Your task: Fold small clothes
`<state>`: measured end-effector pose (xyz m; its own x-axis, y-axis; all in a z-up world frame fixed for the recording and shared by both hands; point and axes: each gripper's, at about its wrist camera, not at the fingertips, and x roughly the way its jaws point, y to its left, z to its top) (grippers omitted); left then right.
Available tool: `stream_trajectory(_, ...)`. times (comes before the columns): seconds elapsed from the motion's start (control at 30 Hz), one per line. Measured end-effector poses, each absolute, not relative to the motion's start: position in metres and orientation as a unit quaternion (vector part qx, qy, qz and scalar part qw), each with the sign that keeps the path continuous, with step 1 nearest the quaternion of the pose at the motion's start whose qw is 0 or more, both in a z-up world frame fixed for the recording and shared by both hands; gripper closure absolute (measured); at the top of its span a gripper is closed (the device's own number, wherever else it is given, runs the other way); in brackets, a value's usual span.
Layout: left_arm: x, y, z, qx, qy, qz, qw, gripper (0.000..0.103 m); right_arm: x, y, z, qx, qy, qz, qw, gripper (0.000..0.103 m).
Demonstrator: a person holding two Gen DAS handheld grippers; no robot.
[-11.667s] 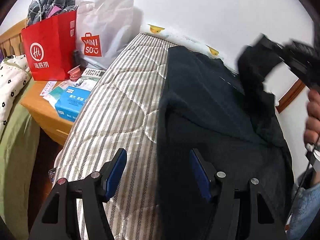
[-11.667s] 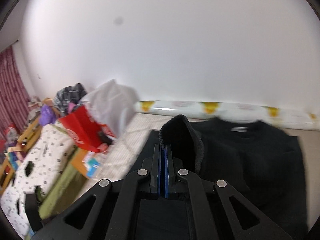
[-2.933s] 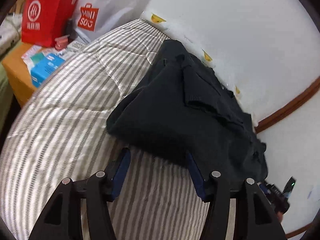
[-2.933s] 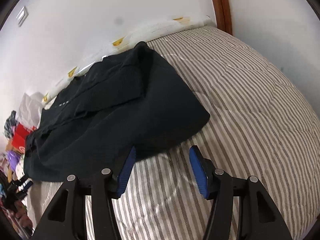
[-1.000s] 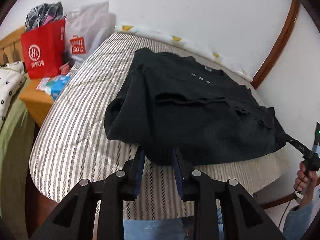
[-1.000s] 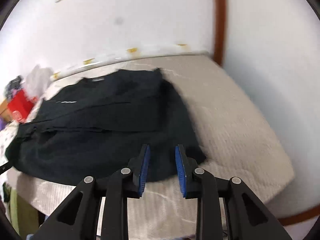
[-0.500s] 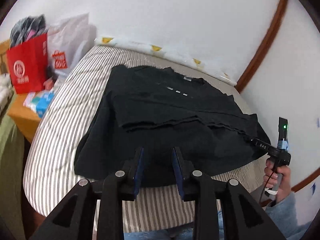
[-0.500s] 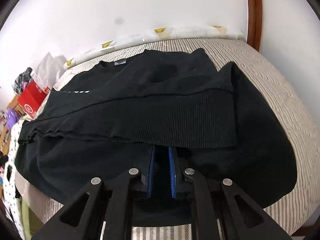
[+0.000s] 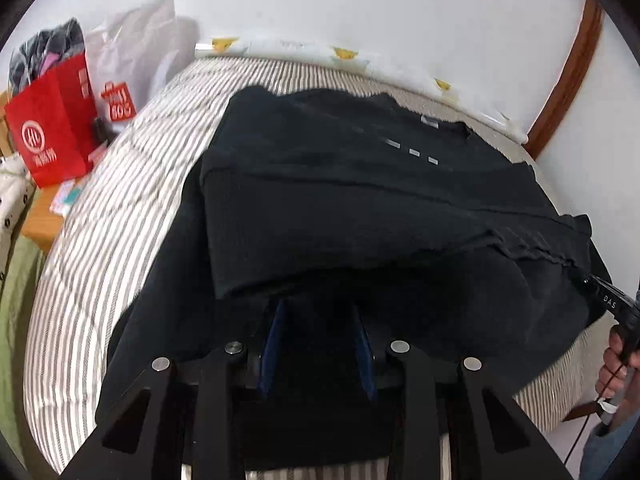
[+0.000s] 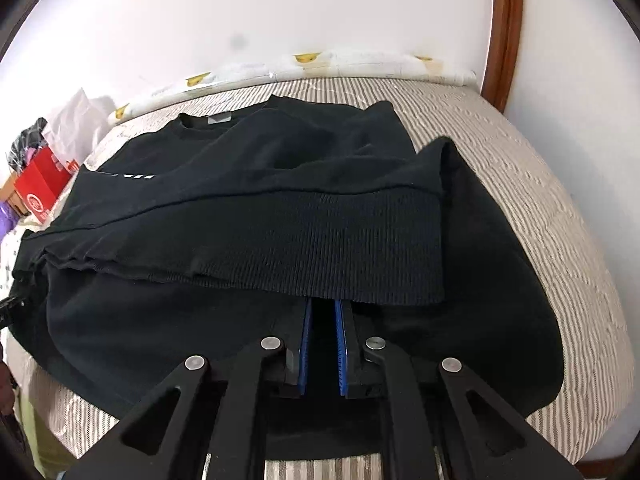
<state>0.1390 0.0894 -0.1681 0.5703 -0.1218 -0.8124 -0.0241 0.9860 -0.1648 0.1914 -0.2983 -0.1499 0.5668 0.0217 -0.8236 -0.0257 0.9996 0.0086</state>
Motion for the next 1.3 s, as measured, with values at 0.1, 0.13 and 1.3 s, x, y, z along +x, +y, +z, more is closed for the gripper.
stream_trajectory(0.1,0.148,0.088,-0.16,-0.065,0.448,-0.026,0.892,0.072,0.203,-0.297,-0.147,0.001,0.459,0.01,0.889,0.094)
stream_trajectory(0.13,0.153,0.09,-0.157,-0.065,0.445,-0.027,0.893,0.072,0.208,-0.298,-0.145,0.006,0.455,0.011,0.89,0.094)
stream_trajectory(1.3,0.265,0.131,-0.166,-0.079,0.476,-0.032,0.875,0.068,0.343,-0.33,-0.148,0.0,0.469,0.033,0.883,0.067)
